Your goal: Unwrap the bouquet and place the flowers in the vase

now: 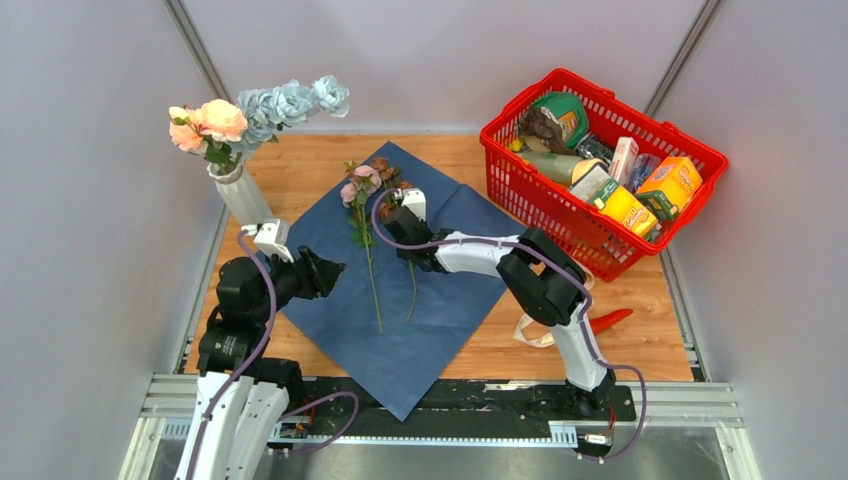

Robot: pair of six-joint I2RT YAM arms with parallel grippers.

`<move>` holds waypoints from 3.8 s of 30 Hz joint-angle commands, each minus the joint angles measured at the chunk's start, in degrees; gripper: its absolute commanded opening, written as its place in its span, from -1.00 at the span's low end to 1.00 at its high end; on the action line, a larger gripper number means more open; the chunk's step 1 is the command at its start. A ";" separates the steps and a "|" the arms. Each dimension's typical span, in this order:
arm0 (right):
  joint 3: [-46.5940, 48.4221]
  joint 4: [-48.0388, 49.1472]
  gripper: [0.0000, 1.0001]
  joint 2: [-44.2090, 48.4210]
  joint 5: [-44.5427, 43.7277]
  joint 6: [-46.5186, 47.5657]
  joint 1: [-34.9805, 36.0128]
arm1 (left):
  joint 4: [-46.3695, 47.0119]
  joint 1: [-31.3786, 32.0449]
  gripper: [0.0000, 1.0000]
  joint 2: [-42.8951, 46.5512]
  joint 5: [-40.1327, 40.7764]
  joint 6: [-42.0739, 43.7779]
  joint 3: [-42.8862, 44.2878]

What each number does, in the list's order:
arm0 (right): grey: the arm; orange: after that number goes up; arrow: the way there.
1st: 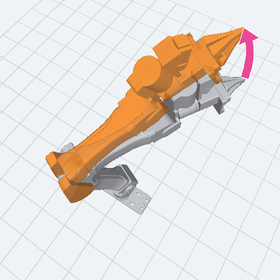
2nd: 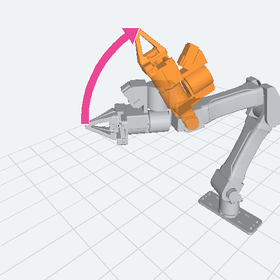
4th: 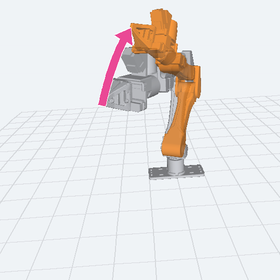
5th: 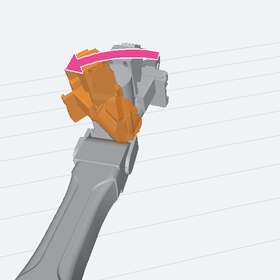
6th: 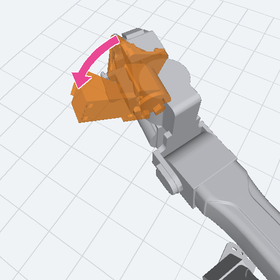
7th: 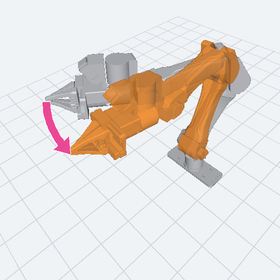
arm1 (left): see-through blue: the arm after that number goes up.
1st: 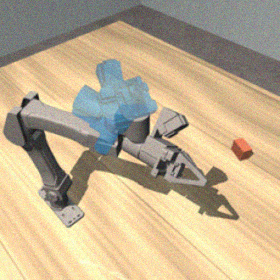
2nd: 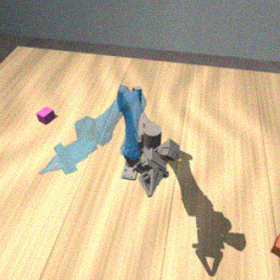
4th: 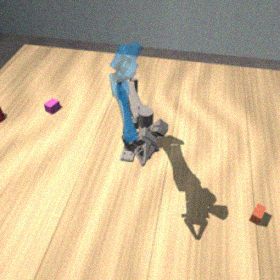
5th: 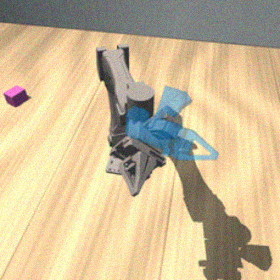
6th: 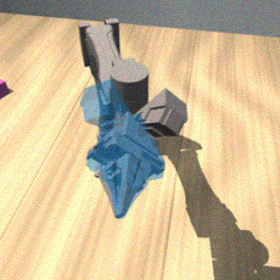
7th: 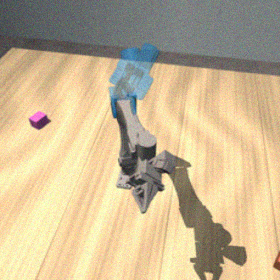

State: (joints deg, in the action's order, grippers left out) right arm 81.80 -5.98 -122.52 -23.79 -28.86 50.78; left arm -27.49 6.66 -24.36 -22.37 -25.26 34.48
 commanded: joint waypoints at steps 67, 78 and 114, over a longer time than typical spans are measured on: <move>-43.31 32.62 -0.10 54.14 19.76 -13.06 13.90 | 42.87 21.21 -1.00 -10.45 -4.80 -17.56 -8.11; -47.96 26.38 1.00 66.43 12.37 -10.34 13.90 | 33.90 21.12 -1.00 -10.88 13.47 10.01 2.51; -52.97 23.82 1.00 75.59 3.05 -1.99 13.55 | 76.87 9.96 -1.00 -24.94 35.20 61.82 10.43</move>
State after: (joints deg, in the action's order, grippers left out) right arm 28.05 16.40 -47.20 -19.73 -32.73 64.38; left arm 42.15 18.48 -47.99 13.67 36.14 43.27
